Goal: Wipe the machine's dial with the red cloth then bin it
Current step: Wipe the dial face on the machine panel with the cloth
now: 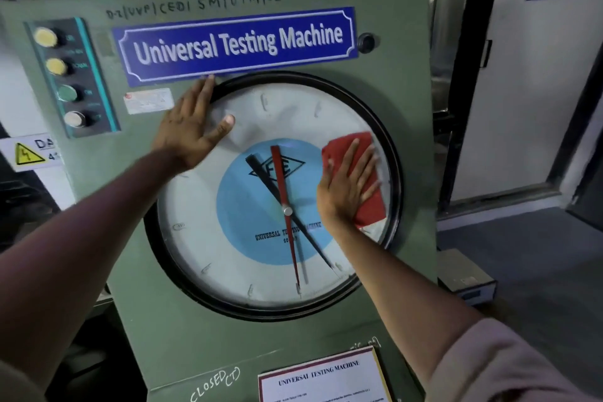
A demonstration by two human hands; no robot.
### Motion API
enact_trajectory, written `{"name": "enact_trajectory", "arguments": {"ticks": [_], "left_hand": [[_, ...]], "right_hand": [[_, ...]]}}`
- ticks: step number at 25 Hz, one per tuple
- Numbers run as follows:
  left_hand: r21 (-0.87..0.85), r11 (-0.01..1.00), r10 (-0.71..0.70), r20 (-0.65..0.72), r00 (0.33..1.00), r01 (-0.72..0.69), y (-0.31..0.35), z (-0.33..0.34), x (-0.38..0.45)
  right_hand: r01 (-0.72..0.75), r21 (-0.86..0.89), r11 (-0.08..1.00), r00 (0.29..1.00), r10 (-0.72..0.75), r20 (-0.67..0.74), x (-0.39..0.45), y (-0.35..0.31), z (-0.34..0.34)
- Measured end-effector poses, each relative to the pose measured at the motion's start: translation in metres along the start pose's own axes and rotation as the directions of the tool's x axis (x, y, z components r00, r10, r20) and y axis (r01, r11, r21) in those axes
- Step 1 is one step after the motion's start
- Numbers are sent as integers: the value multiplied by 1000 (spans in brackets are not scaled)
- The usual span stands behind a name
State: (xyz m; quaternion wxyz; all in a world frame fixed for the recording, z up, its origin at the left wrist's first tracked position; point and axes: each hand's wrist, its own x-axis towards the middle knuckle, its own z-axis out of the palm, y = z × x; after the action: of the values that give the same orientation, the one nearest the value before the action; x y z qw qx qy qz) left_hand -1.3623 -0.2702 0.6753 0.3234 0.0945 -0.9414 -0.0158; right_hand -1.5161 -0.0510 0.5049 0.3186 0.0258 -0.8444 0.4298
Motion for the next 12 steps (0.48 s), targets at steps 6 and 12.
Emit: {"name": "enact_trajectory", "arguments": {"ticks": [6, 12], "left_hand": [[-77, 997, -20, 30, 999, 22, -15, -7, -24], [-161, 984, -75, 45, 996, 81, -38, -2, -46]], "right_hand": [[272, -12, 962, 956, -271, -114, 34, -84, 5], [803, -34, 595, 596, -802, 38, -24, -120, 25]]}}
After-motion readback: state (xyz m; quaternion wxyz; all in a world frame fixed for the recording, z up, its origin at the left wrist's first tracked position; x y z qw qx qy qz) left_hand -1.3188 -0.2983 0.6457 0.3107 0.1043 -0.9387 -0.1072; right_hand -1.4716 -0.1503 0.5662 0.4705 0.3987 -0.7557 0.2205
